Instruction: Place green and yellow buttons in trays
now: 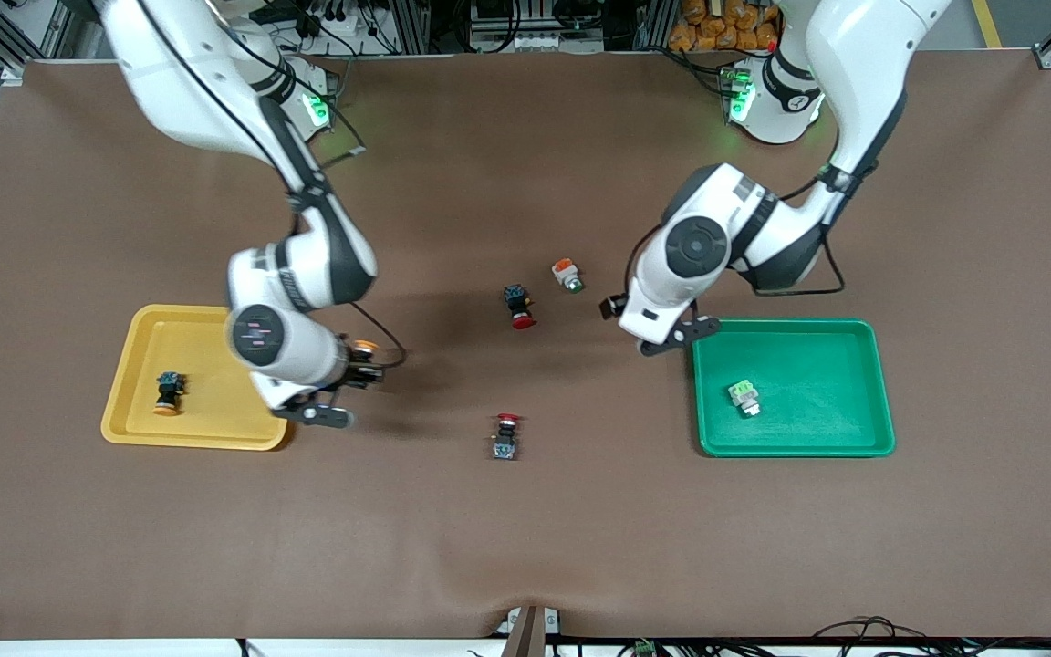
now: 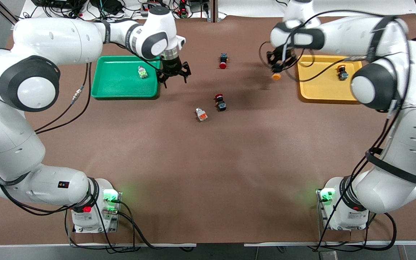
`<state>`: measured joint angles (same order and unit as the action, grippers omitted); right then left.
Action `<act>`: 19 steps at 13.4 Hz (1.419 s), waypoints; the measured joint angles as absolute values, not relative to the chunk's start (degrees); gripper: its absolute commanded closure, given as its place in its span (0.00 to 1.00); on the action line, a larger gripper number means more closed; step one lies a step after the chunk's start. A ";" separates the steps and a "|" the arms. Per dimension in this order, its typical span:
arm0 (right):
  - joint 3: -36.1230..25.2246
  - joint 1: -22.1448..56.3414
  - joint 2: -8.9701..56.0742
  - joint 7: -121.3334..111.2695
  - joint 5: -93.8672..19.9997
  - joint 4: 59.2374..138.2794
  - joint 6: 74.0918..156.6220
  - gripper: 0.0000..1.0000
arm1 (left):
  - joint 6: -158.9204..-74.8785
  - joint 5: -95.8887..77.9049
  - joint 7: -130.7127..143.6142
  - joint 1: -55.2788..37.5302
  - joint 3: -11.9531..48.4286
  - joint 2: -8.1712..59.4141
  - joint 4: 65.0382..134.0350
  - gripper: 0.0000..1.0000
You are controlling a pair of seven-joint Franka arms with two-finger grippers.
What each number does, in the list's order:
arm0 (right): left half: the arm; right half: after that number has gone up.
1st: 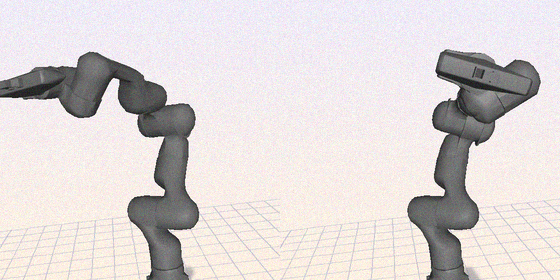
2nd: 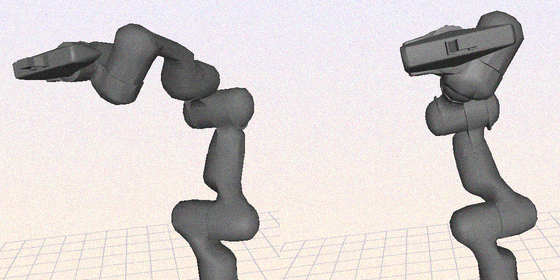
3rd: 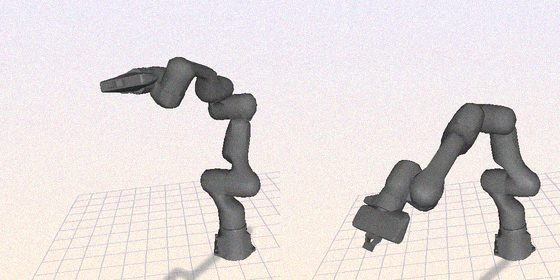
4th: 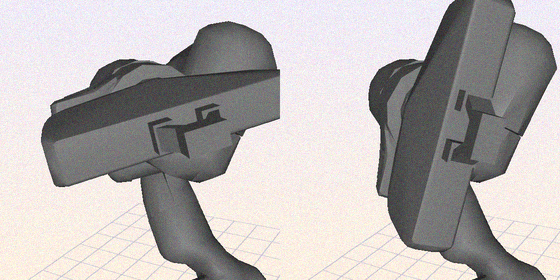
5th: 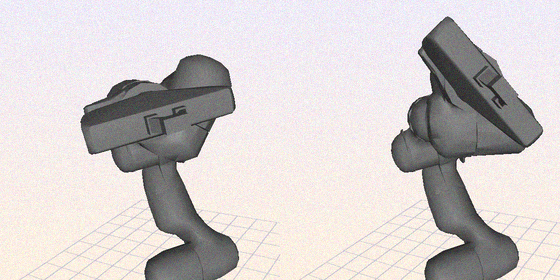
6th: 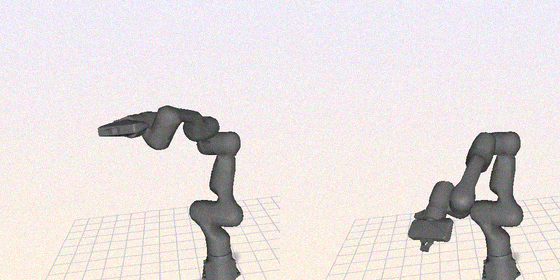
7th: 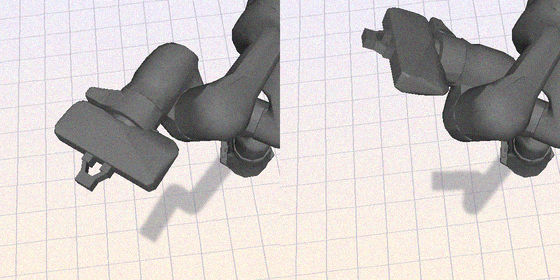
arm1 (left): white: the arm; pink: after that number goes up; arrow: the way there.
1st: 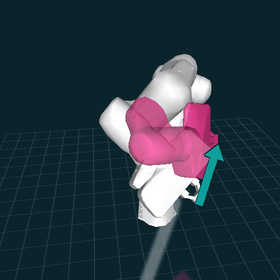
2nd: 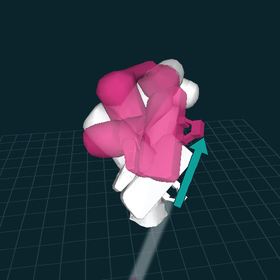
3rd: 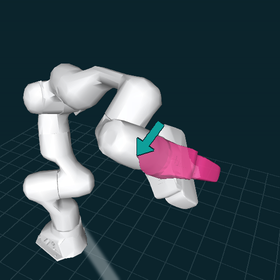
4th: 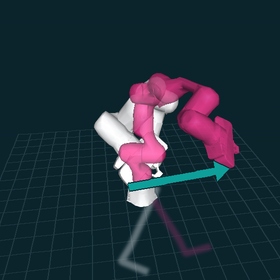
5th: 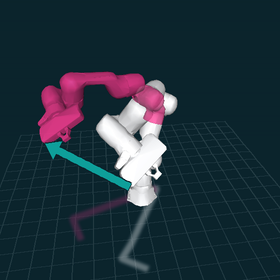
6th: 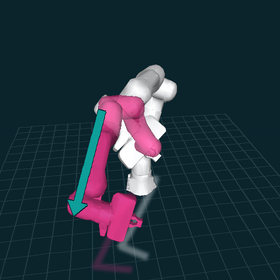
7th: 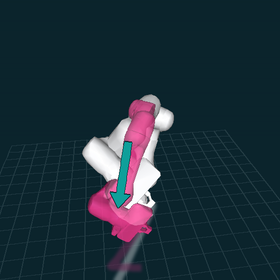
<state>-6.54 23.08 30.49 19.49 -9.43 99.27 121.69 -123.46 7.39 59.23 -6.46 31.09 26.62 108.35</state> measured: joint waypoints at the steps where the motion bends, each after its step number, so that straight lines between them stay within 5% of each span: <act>1: -6.61 20.77 28.81 15.70 -9.41 99.26 119.03 0.96 | -124.76 7.39 60.88 -7.61 31.26 26.63 109.13 0.00; 4: -6.88 12.10 26.85 2.18 -9.11 99.38 115.53 0.83 | -127.52 7.39 66.86 -12.13 31.30 26.80 110.87 0.00; 5: -6.94 9.36 27.02 -1.47 -8.51 99.65 115.53 0.62 | -128.19 7.40 68.50 -13.55 31.30 27.05 111.18 0.00; 6: -6.96 6.80 27.27 -4.38 -7.30 99.82 115.55 0.07 | -128.71 7.42 69.66 -14.74 31.29 27.42 111.48 0.00; 7: -6.97 4.74 27.49 -6.55 -6.17 99.84 115.61 0.00 | -129.76 7.43 70.22 -15.50 31.28 27.75 112.09 0.00; 15: -6.32 3.05 21.90 -8.84 -5.08 97.85 107.50 0.00 | -140.08 8.11 72.57 -17.83 31.18 30.32 117.09 0.00; 19: -6.61 2.52 15.10 -8.84 -3.17 98.17 101.56 0.00 | -141.67 15.24 78.71 -18.02 31.09 33.14 117.20 0.29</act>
